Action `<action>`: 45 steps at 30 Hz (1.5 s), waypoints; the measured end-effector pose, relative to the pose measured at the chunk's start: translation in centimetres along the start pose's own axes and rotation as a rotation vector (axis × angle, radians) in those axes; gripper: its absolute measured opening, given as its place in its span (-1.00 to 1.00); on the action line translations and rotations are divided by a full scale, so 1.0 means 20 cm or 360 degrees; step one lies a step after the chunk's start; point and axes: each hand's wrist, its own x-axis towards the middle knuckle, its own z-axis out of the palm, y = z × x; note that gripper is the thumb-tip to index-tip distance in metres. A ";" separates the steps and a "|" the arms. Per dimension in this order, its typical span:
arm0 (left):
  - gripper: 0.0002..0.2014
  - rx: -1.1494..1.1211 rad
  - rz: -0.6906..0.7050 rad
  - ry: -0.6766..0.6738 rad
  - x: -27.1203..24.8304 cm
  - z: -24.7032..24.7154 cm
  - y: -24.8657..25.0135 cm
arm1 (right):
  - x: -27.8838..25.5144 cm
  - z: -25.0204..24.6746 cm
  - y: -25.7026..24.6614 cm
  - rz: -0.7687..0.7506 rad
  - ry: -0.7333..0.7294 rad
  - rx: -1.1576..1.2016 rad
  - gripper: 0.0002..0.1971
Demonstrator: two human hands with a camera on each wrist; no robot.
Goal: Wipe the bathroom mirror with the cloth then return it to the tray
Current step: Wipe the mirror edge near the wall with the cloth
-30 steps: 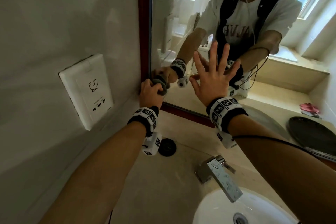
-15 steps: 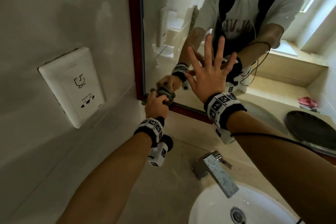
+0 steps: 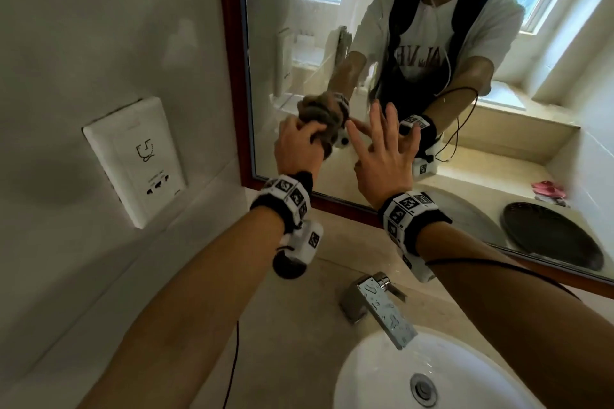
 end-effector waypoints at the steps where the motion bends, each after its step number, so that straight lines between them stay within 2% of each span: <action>1: -0.85 0.0009 0.0070 0.0050 0.06 -0.04 0.05 | 0.00 -0.01 0.00 0.0026 0.0002 0.0007 0.06; 5: -0.80 0.0134 0.0288 0.0088 0.20 -0.12 0.16 | -0.01 -0.03 0.06 0.0098 0.0013 0.0052 0.07; 9: -0.89 0.0218 0.0366 -0.0035 0.09 -0.07 0.06 | -0.05 0.00 0.13 0.0026 -0.0011 0.0006 0.03; 12: -0.93 0.0260 0.0335 -0.0120 -0.05 0.03 -0.06 | -0.06 0.01 0.14 0.0018 0.0010 -0.0005 0.00; 16: -0.94 0.0354 0.0212 -0.0414 -0.23 0.16 -0.26 | -0.07 0.03 0.13 0.0011 0.0038 0.0001 -0.02; 18: -0.91 0.0383 0.0190 -0.0485 -0.33 0.23 -0.33 | -0.07 0.03 0.14 0.0000 0.0055 -0.0007 -0.03; 23: -0.89 0.0391 0.0120 -0.0399 -0.38 0.31 -0.35 | -0.09 0.04 0.17 -0.0065 0.0055 -0.0038 -0.05; 27: -0.87 0.0317 0.0180 -0.0443 -0.31 0.22 -0.19 | -0.11 0.05 0.21 -0.0093 0.0059 -0.0058 0.00; 31: -0.84 0.0212 0.0269 -0.0263 -0.16 0.11 0.07 | -0.15 0.03 0.26 -0.0042 -0.0002 -0.0031 -0.03; 36: -0.82 0.0053 0.0286 -0.0056 -0.02 0.04 0.23 | -0.24 0.04 0.32 0.0030 -0.0012 -0.0026 -0.08; 39: -0.81 0.0115 0.0367 -0.0052 -0.01 0.05 0.24 | -0.25 0.05 0.35 0.0012 -0.0007 -0.0034 -0.08; 42: -0.87 0.0131 0.0444 -0.0047 -0.09 0.10 0.17 | -0.26 0.07 0.34 0.0011 0.0025 -0.0040 -0.09; 45: -0.89 0.0187 0.0395 -0.0131 -0.20 0.18 0.06 | -0.26 0.09 0.35 -0.0004 0.0042 -0.0040 -0.10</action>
